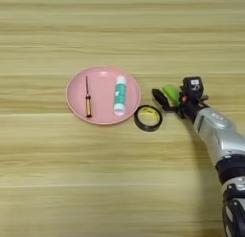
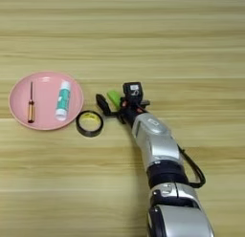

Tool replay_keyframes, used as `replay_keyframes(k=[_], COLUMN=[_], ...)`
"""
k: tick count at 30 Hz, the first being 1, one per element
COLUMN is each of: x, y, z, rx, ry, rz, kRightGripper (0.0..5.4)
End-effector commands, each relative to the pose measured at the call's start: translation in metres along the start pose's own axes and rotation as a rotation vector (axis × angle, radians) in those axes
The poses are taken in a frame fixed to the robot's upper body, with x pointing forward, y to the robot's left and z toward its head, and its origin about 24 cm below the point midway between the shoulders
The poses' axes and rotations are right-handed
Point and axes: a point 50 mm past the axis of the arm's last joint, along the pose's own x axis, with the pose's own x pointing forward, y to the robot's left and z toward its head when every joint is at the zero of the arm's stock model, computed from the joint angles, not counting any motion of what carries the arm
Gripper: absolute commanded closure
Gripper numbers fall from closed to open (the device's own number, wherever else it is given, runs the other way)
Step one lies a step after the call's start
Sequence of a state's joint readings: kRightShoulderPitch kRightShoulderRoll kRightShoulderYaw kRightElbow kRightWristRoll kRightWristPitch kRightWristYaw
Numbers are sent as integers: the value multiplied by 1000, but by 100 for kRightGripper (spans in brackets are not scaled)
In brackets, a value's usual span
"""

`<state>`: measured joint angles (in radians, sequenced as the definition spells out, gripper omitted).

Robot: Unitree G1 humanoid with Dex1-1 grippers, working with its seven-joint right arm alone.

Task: Move the objects on the table

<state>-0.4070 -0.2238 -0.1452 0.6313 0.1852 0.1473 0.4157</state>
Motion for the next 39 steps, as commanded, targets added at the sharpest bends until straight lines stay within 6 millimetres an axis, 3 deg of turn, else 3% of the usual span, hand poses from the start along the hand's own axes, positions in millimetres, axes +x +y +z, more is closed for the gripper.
replay_keyframes(k=[1, 17, 23, 36, 39], x=[2, 0, 0, -2, -2], y=[4, 7, 8, 12, 13], z=[-6, -20, -22, -24, -24], rx=[1, -138, -134, -127, -126], ry=[65, 153, 174, 166, 162], rz=[26, 61, 83, 133, 142], kRightGripper=[1, 163, 217, 395, 401])
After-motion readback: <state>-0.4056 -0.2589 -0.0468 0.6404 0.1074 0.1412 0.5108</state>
